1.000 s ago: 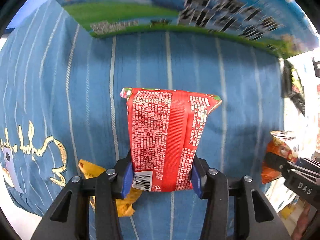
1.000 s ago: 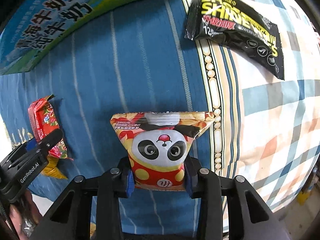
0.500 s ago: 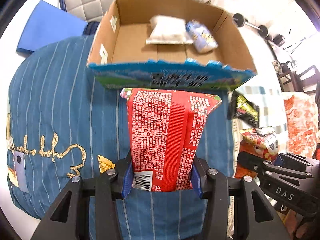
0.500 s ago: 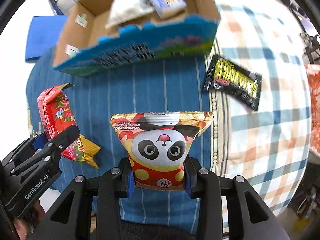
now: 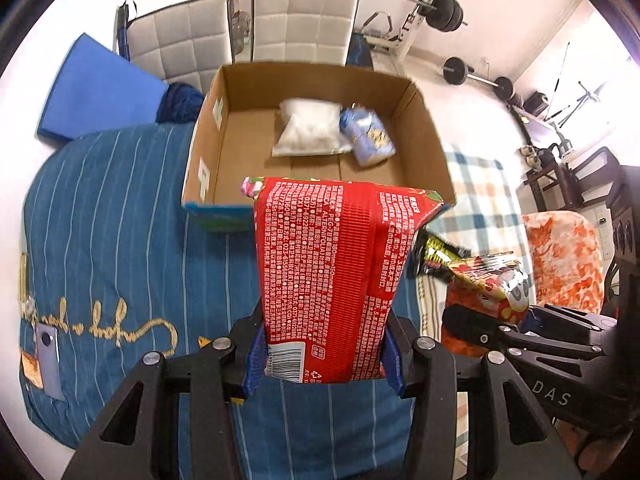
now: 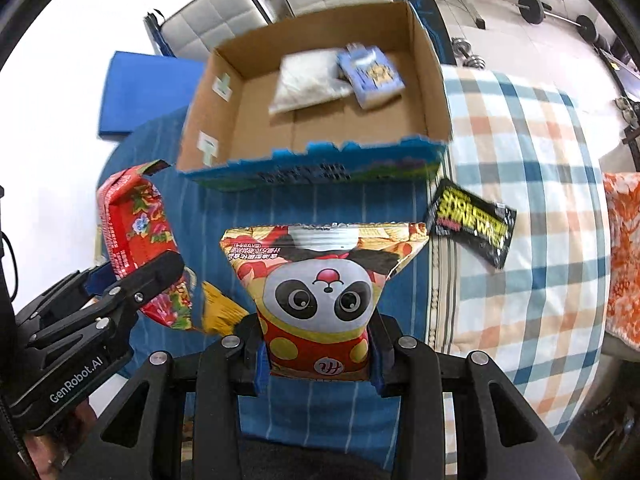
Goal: Organize soft objects
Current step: 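Carry both held packs over the box and lower them inside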
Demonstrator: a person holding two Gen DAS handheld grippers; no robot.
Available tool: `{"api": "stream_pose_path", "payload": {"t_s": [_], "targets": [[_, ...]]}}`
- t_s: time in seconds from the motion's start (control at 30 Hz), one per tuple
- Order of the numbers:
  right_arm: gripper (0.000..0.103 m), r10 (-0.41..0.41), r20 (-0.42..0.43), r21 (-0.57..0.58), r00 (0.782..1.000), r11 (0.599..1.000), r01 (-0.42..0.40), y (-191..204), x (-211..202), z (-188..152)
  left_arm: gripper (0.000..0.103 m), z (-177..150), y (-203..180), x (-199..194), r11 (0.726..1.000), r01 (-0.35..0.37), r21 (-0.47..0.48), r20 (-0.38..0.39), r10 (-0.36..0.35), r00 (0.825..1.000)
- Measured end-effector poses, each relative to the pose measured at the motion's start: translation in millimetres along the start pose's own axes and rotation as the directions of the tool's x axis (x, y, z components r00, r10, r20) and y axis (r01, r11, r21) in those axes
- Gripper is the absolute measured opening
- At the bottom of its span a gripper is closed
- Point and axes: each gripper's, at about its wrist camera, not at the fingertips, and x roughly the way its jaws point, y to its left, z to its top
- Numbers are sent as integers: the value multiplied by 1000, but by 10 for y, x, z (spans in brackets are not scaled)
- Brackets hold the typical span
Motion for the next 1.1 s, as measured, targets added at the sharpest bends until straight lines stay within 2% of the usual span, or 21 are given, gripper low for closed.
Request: {"api": "stream_pose_path", "payload": {"t_s": [0.17,0.37,0.6,0.77,0.9,1.1], "targets": [[39,28,40,-25,999,999,-27,47,-207,263,44,291,-34,-158,1000,11,12,41,-11,999],[39,25,85,-47,996,999,-21,65,-384,735,44,757,-8,-242,999,-15,29,93,12,996],[39,-1,92,-47,996,999,6,14,-270,1319,44,1343,71,-141,997,-59,46,121,53,991],[39,-42,50,-38,998,998,44,-70,98,1747,44,1729,189,189,998,-61,25,66,60,996],[39,-73,-30,-11,997,997,73,-203,595,2047,44,1985,289,543,998,-58,4,-2,58,998],[39,-121,-139,2,983,993,122,-376,1274,2235,44,2221,436,1213,995,-94,-20,-135,90,987]]}}
